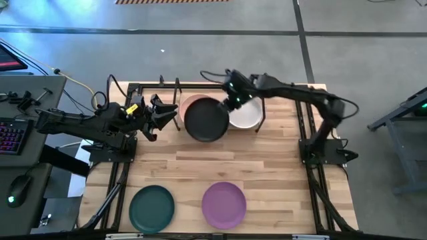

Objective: Place and stack plates onto a shelf
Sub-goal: Stack the black plate on top of the light orange plate on the shelf

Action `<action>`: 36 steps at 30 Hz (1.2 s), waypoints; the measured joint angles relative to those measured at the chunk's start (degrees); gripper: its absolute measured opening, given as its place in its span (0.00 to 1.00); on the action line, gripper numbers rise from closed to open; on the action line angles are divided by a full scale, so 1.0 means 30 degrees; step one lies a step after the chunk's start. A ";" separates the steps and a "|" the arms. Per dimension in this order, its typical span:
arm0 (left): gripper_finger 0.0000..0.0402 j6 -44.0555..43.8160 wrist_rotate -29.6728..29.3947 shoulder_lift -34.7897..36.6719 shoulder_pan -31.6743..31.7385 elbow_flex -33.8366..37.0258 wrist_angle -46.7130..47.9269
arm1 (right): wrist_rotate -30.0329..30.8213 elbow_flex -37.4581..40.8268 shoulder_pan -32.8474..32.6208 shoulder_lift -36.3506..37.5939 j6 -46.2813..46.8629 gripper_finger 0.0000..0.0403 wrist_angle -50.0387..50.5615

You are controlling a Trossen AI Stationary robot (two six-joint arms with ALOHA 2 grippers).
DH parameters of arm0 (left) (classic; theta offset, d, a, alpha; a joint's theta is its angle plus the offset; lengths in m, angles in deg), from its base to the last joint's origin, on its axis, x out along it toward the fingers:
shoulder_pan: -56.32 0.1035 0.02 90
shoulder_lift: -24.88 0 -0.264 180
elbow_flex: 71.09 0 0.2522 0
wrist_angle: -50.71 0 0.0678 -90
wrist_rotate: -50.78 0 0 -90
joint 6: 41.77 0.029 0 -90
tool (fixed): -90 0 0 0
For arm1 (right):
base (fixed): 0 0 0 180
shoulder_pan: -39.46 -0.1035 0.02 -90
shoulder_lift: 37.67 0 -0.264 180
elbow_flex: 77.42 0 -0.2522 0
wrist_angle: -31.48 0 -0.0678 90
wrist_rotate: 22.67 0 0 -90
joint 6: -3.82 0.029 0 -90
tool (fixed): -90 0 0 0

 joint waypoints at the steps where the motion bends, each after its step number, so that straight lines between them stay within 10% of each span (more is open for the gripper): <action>1: 0.36 0.0000 0.0000 0.0000 0.0000 0.0000 -0.0005 | -0.0005 -0.0476 0.0418 -0.0579 -0.0204 0.00 0.0377; 25: 0.36 0.0015 -0.0004 0.0000 0.0007 0.0000 0.0000 | -0.2824 -0.3528 0.2744 -0.6029 0.0729 0.01 -0.2176; 36: 0.36 0.0018 0.0000 0.0000 0.0007 0.0000 0.0000 | -0.2302 -0.3521 0.2715 -0.6022 -0.0252 0.34 -0.1588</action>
